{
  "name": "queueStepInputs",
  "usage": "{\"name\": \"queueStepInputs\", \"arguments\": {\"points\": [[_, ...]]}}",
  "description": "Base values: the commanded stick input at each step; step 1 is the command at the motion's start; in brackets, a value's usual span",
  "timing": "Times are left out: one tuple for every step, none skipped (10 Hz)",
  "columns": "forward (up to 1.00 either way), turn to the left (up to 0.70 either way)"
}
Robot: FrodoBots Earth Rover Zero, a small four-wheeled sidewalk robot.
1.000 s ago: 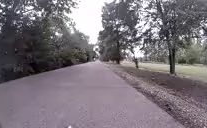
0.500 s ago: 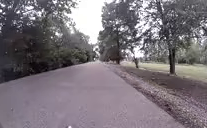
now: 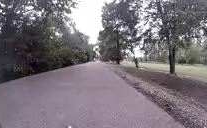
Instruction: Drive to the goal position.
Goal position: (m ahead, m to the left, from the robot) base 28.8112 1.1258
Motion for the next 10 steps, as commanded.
{"name": "queueStepInputs", "arguments": {"points": [[0.06, 0.01], [0.06, 0.01], [0.06, 0.01], [0.06, 0.01], [0.06, 0.01], [0.06, 0.01], [0.06, 0.01], [0.06, 0.01], [0.06, 0.01], [0.06, 0.01]]}}
